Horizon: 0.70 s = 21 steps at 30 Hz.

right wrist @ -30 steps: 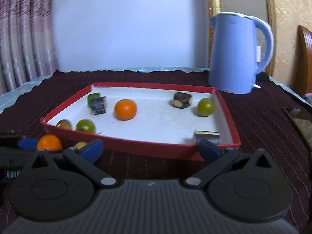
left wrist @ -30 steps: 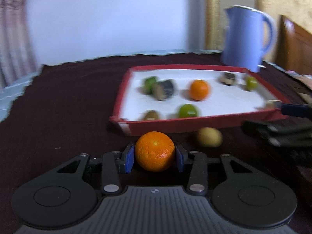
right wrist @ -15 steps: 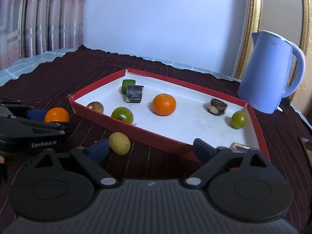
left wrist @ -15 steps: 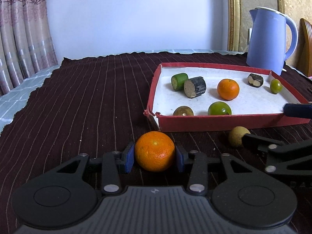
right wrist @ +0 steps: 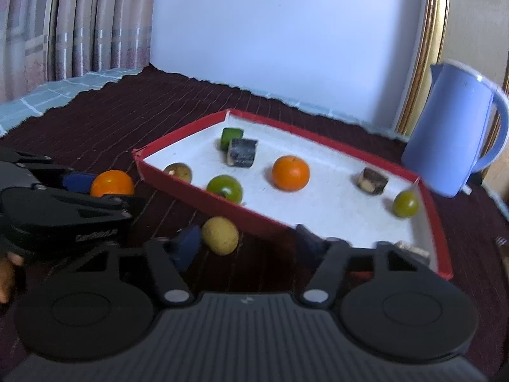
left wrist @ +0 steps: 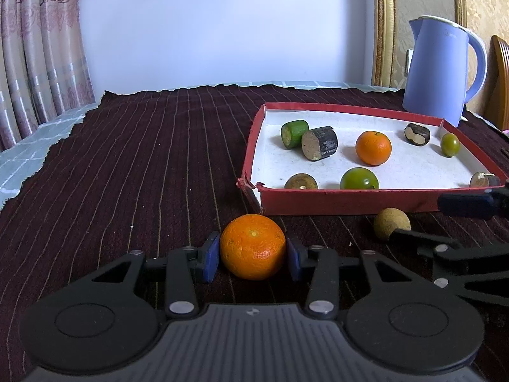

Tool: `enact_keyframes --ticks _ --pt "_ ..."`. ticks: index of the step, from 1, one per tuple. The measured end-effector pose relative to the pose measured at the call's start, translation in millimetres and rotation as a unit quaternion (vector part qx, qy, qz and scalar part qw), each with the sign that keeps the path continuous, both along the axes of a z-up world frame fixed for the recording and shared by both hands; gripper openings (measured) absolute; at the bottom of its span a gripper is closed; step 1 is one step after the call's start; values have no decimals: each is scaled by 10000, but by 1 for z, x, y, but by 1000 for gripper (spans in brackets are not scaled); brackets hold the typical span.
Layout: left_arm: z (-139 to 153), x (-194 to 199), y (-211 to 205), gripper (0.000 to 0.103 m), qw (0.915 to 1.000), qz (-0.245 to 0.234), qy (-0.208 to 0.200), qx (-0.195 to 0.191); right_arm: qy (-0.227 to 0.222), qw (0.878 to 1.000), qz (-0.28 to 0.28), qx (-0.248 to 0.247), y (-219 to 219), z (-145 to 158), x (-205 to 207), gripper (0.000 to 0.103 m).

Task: Organize fruits
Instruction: 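Lower the right tool and close it on the small yellow fruit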

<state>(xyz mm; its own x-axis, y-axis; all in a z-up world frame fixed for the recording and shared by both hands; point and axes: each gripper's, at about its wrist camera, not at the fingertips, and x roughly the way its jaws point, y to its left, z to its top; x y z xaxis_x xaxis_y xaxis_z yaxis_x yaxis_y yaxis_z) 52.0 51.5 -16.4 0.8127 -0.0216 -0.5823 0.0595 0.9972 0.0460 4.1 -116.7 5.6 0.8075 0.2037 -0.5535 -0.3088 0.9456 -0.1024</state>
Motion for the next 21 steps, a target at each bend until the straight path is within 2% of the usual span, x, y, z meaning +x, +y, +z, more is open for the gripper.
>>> enact_keyframes --ticks 8,12,15,21 --pt "0 -1 0 42 10000 1 -9 13 193 9996 160 -94 12 -8 16 51" --pt "0 -1 -1 42 10000 1 -9 18 258 9990 331 -164 22 -13 20 32" --pt "0 -1 -1 42 10000 0 -10 14 198 9990 344 -223 22 -13 18 27" --pt "0 -1 0 41 10000 -16 -3 -12 172 9996 216 -82 7 -10 9 27"
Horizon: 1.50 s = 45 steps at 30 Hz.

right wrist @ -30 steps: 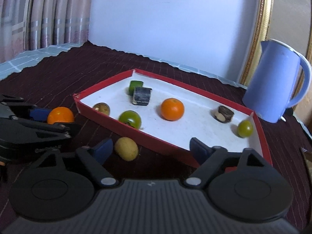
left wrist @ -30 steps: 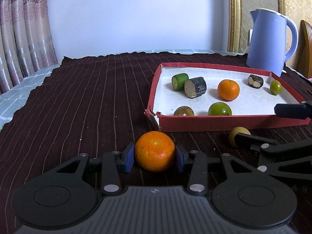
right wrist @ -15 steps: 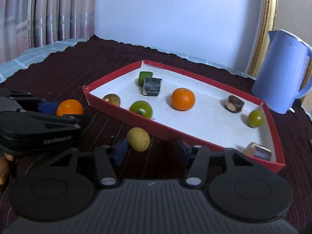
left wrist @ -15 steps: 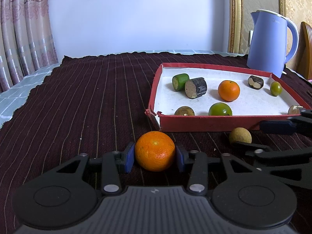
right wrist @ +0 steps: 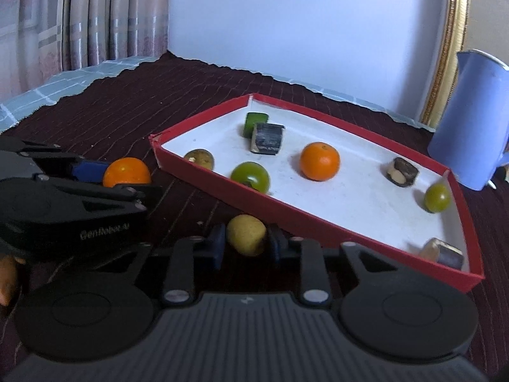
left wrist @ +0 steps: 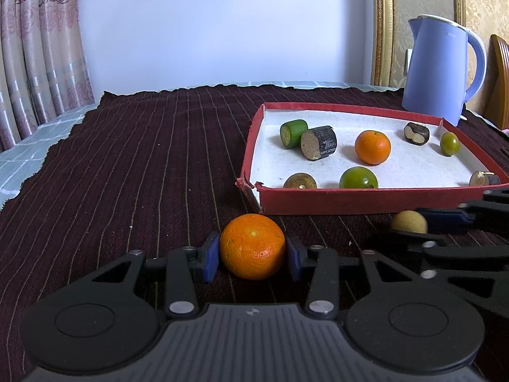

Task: Organize fruits
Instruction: 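Lower the right tool and close it on the small yellow fruit, then carry the orange and the yellow fruit over the red tray with both tools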

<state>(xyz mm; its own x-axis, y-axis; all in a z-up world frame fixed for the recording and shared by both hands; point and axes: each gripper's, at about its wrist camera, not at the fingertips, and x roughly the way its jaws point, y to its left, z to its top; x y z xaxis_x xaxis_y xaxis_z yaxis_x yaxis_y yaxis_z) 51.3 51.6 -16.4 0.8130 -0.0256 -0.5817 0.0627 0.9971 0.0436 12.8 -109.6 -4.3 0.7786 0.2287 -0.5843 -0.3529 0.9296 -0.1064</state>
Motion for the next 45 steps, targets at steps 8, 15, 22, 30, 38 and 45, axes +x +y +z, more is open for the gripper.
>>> enact_keyframes --ticks 8,15,22,30,38,45 --pt "4 -3 9 41 9993 -123 -7 -339 -158 9991 -310 224 -31 9 -10 27" --pt "10 -9 -2 41 9991 -250 -36 -331 -263 9973 -538 419 -53 11 -13 27" --pt "20 -10 -28 41 9984 -489 -100 -251 -316 9958 -669 540 -64 13 -15 27" --pt "31 -1 -52 41 9984 -543 -117 -133 -390 9932 -890 639 -73 16 -13 27" --pt "35 10 -70 41 9987 -431 -240 130 -535 9891 -1133 778 -83 22 -9 27" --pt "36 20 -81 41 9988 -324 -254 266 -573 9874 -1216 834 -89 24 -1 27"
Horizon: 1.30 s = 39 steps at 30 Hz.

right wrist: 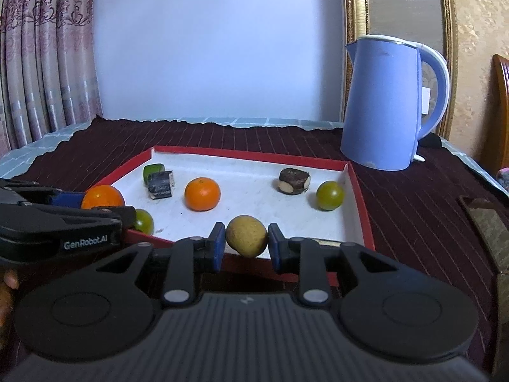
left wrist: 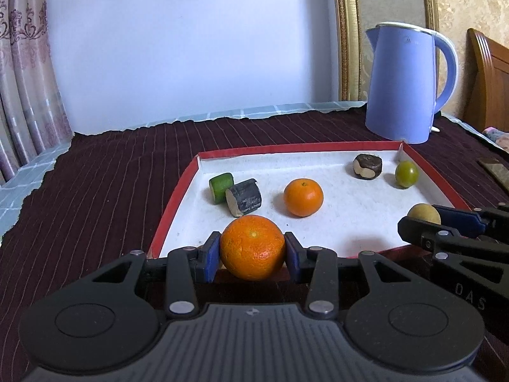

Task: Organize fruits
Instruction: 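Carry the orange and the yellow fruit over the red tray with both tools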

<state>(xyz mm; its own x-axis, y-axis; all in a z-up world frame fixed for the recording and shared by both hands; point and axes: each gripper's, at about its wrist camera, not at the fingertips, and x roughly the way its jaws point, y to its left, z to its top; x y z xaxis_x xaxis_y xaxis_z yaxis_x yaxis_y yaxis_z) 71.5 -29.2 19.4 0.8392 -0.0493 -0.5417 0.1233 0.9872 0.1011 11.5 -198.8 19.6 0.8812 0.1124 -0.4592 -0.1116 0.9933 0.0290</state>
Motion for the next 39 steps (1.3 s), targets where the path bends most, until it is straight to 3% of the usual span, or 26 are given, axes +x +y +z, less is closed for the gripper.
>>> enact_keyframes --ticks 14,39 --pt "2 22 -13 41 9994 125 -259 188 -79 9999 -71 46 -5 3 18 27" --pt "-1 71 2 41 9973 655 -319 73 -132 9997 -191 54 -5 3 65 27"
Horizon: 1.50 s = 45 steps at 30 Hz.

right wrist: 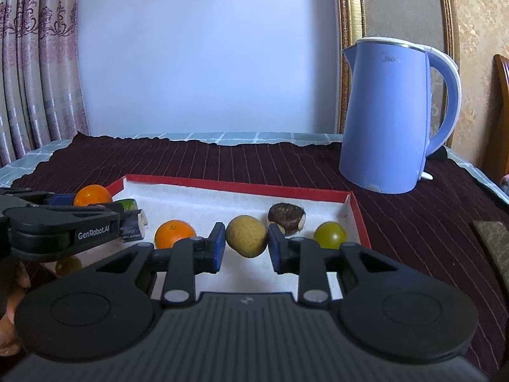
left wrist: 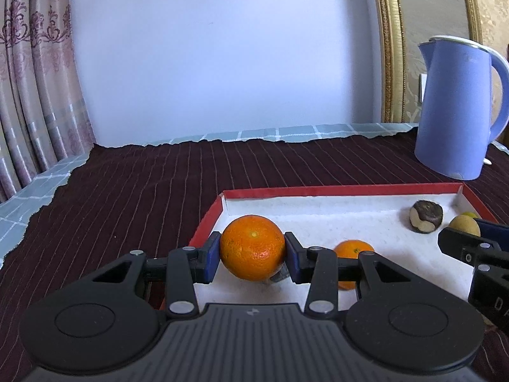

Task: Organize fruits
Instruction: 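Carry the orange and the yellow fruit over the red tray with both tools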

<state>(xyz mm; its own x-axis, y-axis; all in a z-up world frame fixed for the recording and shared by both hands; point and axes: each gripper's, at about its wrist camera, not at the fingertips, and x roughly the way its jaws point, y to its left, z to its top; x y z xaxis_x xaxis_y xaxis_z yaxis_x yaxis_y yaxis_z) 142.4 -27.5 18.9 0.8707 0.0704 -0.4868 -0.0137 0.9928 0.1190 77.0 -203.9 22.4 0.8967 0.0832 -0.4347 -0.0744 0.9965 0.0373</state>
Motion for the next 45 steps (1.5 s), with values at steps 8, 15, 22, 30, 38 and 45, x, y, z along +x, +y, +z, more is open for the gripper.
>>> enact_keyframes --ticks 8,15,22,30,38,45 --pt "2 9 3 41 9999 39 -56 -79 -66 10000 -47 -14 0 1 11 27" --pt "3 13 1 41 9999 36 -129 -65 -62 9999 -57 -59 0 1 16 27" --pt "1 18 2 41 9999 82 -91 -57 -52 9999 -56 -106 2 3 19 27" --pt "-1 26 0 41 9999 105 -63 -30 -68 9998 -66 -184 4 7 26 27" --pt "-2 34 -3 41 9999 111 -71 15 -14 9996 -136 -251 4 7 41 27" --pt "-1 34 -7 41 9999 56 -95 43 40 9993 -288 -238 0 -1 48 27"
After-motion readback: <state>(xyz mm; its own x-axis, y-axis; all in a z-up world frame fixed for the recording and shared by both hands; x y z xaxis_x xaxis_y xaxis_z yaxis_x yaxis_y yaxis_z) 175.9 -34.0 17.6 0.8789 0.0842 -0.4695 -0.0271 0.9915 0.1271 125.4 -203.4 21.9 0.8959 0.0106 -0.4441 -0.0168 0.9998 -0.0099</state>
